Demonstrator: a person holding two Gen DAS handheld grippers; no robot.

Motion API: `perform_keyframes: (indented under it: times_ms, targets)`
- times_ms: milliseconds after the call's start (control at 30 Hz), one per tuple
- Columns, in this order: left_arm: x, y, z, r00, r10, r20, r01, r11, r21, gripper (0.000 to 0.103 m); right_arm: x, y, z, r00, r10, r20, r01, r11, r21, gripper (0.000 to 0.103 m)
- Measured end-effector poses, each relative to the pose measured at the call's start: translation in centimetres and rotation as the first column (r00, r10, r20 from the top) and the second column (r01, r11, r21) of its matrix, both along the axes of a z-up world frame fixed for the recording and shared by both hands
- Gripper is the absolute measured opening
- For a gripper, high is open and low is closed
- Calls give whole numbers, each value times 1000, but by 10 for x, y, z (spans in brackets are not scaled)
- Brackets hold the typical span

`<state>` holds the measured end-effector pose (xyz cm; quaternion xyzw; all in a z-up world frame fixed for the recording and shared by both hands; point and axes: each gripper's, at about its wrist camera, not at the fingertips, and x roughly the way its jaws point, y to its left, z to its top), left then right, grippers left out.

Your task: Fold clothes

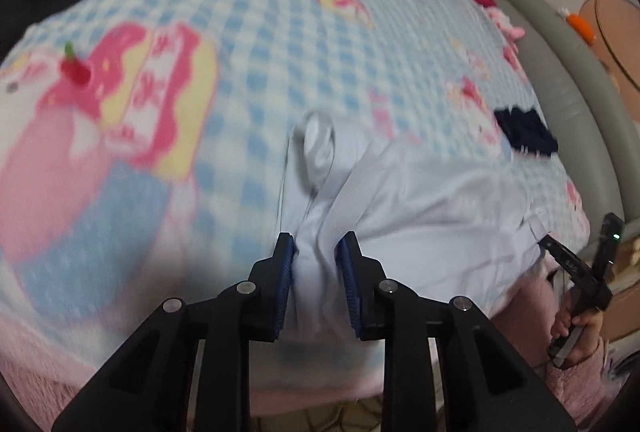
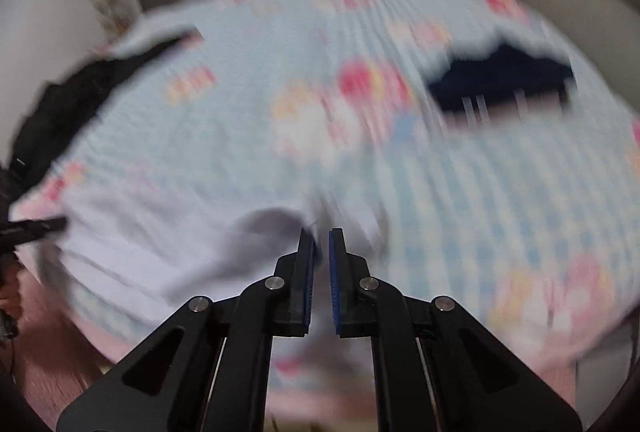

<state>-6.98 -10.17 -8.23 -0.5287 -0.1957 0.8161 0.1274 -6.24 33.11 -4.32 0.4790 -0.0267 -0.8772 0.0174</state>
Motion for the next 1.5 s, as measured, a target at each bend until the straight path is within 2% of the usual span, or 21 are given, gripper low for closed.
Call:
perform_keyframes:
  times_ms: [33,67,100,167,233,300,333,367,400,533,600,667,733,800,900,1100,1300,1333,1400,1467,1500]
  targets:
    - [5,-1,0,1000,2,3,-2,1000,1,36,5,6,-5,1000,-17,22,18,1000,-10,6]
    - [10,-3,1,1000,6,4,-6,1000,0,48,8,10,-1,999,-34,20,35,999,-32,6]
    - [12,-6,5,1000,13,2,-13,1000,-8,50,12,15,3,999,-51,19,52,997,-55,10]
    - [16,-12,13,1000,30,-9,-30,999,-26,50,19,25,11,996,-85,17,86,991,-100,19]
    - [16,-19,29,996,59,-69,-62,997,-48,50,26,35,19,993,-119,17,120,982,-144,23]
    - [7,-22,36,993,64,-100,-67,997,-31,50,31,39,33,990,-140,-3,137,975,-174,38]
    - [0,-22,38,992,64,-108,-66,998,-19,50,30,33,49,990,-133,-44,124,978,-168,43]
    - [-6,-22,40,991,64,-117,-65,998,-7,50,26,24,62,991,-108,-75,95,983,-158,54]
    - [-13,-21,41,990,62,-125,-62,998,5,48,19,11,72,994,-63,-95,48,988,-144,55]
    - [-40,-8,35,990,39,-136,-32,998,53,39,-14,-60,86,984,124,-127,-141,980,-138,55]
    - [-49,0,26,993,31,-115,-28,999,25,30,-26,-101,81,963,231,-142,-252,954,-160,55]
    - [-52,7,14,995,19,-96,-23,999,-42,28,-39,-143,63,939,319,-127,-335,932,-141,54]
    - [-52,12,1,996,16,-83,-25,994,-109,29,-53,-175,28,930,366,-35,-367,921,-133,54]
    - [-48,1,-7,995,45,-94,-52,996,-68,31,-63,-198,-9,921,384,70,-373,918,-131,48]
    - [-48,-7,-10,990,72,-117,-79,996,-51,31,-55,-191,-44,921,370,124,-355,926,-132,45]
    - [-59,-6,-4,979,94,-180,-118,985,-126,33,-36,-157,-38,931,344,126,-342,939,-40,45]
    - [-44,-17,18,946,141,-293,-155,988,-25,32,-22,-146,-31,937,322,133,-325,946,4,46]
    - [-42,-19,22,939,149,-311,-160,987,-8,32,-21,-148,-29,937,322,136,-325,946,-1,46]
    - [-41,-18,31,930,124,-347,-122,992,26,36,-28,-146,-19,939,324,114,-314,944,-96,47]
    - [-52,-8,27,945,63,-320,-66,998,1,39,-36,-142,-7,942,324,84,-301,930,-212,47]
    - [-58,-3,21,957,38,-287,-51,998,-36,39,-41,-142,-2,946,318,65,-295,926,-233,49]
